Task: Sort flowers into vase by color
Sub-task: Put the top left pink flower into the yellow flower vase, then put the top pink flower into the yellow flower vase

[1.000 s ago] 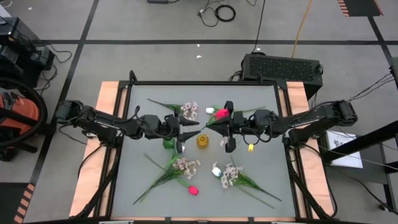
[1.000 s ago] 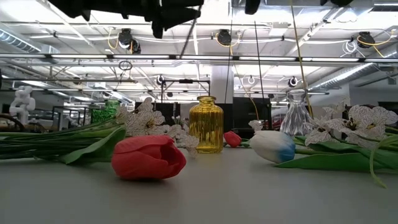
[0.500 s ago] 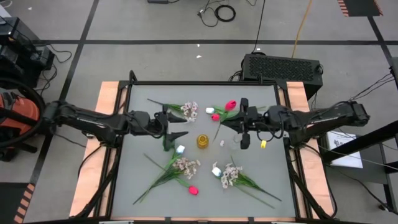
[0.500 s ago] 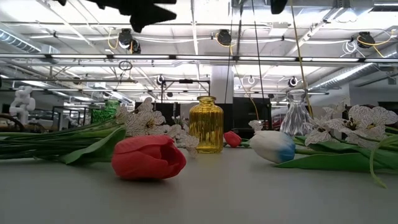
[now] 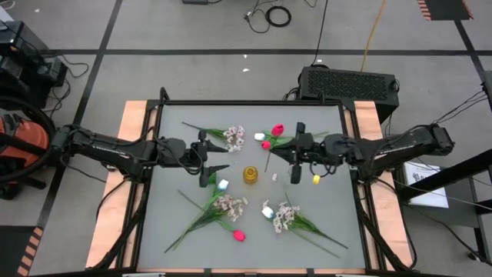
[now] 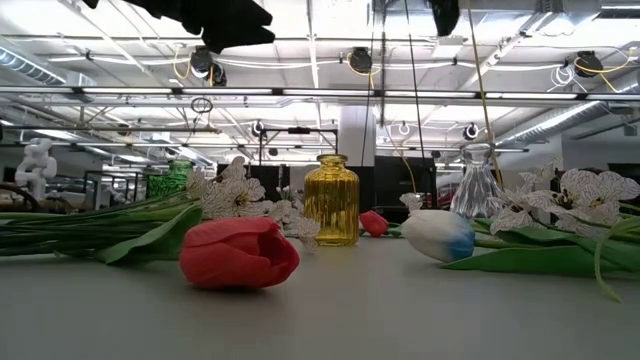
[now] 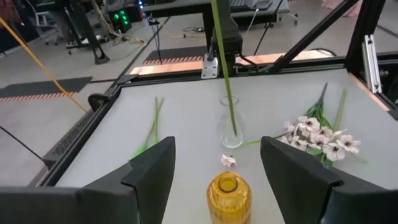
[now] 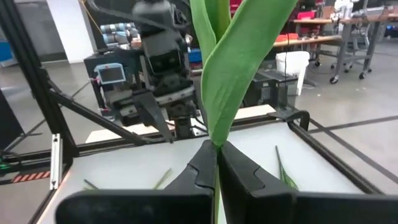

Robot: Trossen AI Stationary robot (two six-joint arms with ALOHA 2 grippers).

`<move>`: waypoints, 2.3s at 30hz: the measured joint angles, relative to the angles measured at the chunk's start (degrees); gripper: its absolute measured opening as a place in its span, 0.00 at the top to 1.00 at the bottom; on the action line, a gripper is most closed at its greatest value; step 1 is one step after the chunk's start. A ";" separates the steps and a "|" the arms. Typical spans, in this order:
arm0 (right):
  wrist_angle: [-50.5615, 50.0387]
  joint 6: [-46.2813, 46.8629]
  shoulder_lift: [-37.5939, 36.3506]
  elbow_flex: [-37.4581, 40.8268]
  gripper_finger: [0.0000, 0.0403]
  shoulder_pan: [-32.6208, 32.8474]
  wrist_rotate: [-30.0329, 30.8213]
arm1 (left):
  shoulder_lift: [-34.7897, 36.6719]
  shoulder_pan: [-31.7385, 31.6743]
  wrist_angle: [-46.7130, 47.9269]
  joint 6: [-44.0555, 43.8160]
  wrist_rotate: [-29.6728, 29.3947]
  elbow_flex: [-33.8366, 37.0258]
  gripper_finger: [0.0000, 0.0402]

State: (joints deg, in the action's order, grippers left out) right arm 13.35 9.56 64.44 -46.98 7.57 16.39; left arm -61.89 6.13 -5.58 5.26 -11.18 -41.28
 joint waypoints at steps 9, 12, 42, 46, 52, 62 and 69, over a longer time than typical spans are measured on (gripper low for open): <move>10.90 -0.57 7.79 0.00 1.00 -1.28 -0.22 | -0.02 -0.04 0.61 -0.38 -0.02 0.00 0.39; 11.47 -0.43 9.23 0.00 1.00 -2.56 -0.22 | -0.02 -0.15 0.61 -0.37 -0.04 0.00 0.39; 12.49 2.91 19.26 0.00 0.83 -6.16 -0.25 | -0.02 -0.04 2.41 -0.48 -0.02 0.00 0.39; 6.72 3.17 17.46 -0.66 0.72 -6.50 -0.67 | -0.04 -0.02 2.01 -0.50 0.42 0.00 0.39; -2.33 2.05 12.54 -2.56 0.59 -6.62 -1.73 | -0.04 0.00 2.08 -0.86 0.60 0.00 0.39; -24.30 -6.39 -2.23 -3.10 0.56 -12.21 -1.75 | -0.04 0.00 2.16 -3.43 0.91 0.00 0.39; -39.14 -11.73 -0.24 -3.10 0.55 -24.05 -7.15 | -0.04 0.00 2.27 -3.41 1.01 0.00 0.39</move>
State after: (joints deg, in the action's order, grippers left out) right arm -25.79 -2.17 64.21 -50.09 -16.49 9.23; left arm -61.93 6.13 -3.31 1.85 -10.17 -41.28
